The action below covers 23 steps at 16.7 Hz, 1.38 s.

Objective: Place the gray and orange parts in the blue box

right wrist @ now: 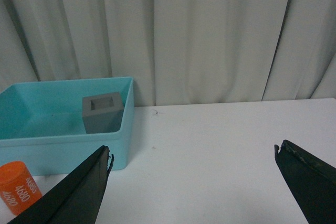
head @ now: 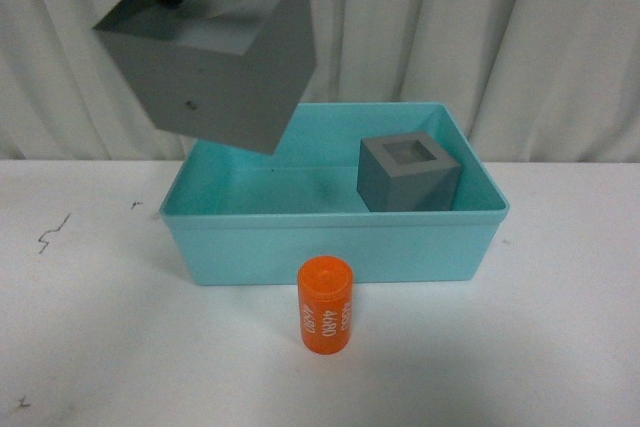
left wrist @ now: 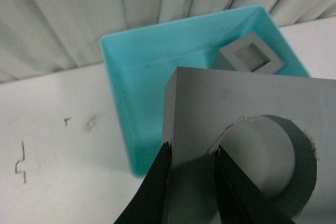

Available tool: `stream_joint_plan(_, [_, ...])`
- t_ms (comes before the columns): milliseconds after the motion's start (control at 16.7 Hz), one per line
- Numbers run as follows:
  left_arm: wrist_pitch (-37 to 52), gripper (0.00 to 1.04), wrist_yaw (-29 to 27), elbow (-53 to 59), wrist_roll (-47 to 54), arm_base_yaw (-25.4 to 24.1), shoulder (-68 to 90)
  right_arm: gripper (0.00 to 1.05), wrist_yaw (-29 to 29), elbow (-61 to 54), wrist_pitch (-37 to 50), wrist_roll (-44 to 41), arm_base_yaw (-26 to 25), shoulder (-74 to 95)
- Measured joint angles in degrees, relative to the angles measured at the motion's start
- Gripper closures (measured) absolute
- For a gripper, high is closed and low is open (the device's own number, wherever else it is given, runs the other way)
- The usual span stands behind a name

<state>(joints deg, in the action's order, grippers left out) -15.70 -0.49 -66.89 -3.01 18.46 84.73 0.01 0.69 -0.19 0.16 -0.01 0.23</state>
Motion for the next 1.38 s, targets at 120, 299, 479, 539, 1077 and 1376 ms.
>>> stream_joint_plan(120, [-1.51,0.86,-1.36,-9.05,-0.59,3.61,9.38,0.06,0.0,0.0,0.0,0.0,0.0,0.0])
stream_joint_plan(299, [-3.89,0.86,-3.63,-19.8,-1.75,4.96,21.33,0.06,0.0,0.0,-0.02,0.0,0.0,0.0])
stream_joint_plan(479, [-4.31,0.86,-6.67,-22.56,-2.54,3.74,25.31,0.06,0.0,0.0,-0.02,0.0,0.0,0.0])
stream_joint_plan(539, [-4.57,0.86,-7.04,-22.58,-2.91,3.26,25.94,0.06,0.0,0.0,-0.02,0.0,0.0,0.0])
stream_joint_plan(1077, [-2.38,0.86,-7.06,-14.32,-4.96,-0.11,27.58,0.06,-0.02,0.0,-0.02,0.0,0.0,0.0])
stream_joint_plan(1376, [-2.67,0.8,-7.45,-13.22,-6.21,-0.83,27.3,0.06,0.0,0.0,-0.02,0.0,0.0,0.0])
